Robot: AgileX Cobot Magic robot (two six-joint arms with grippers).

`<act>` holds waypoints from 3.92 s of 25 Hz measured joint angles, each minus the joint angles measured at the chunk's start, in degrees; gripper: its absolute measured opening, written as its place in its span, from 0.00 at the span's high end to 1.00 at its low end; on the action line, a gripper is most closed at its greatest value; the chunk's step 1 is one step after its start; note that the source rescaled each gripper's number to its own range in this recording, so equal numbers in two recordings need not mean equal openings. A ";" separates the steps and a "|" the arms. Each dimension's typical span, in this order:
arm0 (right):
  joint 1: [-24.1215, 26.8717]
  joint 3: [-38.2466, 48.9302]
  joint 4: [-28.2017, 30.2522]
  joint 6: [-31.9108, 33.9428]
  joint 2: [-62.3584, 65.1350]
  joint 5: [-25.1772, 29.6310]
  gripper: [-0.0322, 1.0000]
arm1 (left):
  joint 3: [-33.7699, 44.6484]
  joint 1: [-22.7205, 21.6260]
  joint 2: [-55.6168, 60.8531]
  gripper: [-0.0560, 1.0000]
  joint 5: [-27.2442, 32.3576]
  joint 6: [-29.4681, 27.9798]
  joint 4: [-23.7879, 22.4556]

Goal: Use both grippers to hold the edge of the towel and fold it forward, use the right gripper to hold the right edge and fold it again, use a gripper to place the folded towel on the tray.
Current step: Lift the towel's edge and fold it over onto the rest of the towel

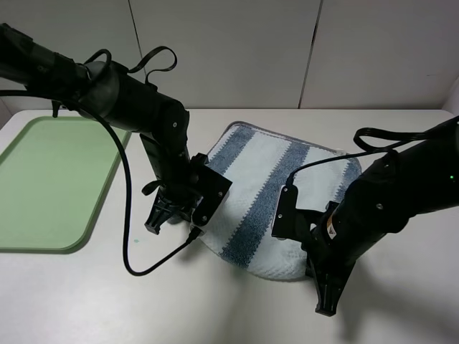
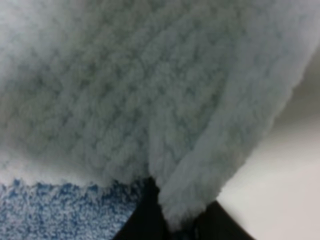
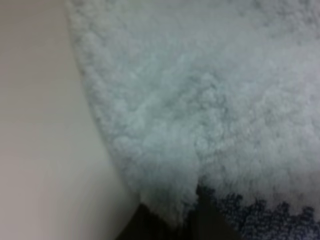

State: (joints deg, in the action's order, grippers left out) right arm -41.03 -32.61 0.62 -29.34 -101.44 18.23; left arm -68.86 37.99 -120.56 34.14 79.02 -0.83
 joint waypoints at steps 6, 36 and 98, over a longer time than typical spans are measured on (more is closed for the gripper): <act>0.00 -0.12 -0.23 2.07 1.43 3.16 0.97 | 0.48 0.62 2.89 0.95 4.71 -0.23 0.11; -0.51 -1.56 -2.11 6.25 25.31 30.31 0.97 | 0.48 5.44 13.64 0.95 22.60 -1.42 6.75; -0.58 -14.38 10.30 8.14 23.30 32.67 0.97 | 0.48 2.74 16.57 0.95 11.46 -7.24 -0.32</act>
State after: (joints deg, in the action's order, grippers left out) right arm -41.60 -46.99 10.91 -21.20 -78.13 50.91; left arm -68.37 40.74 -103.98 45.59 71.78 -1.15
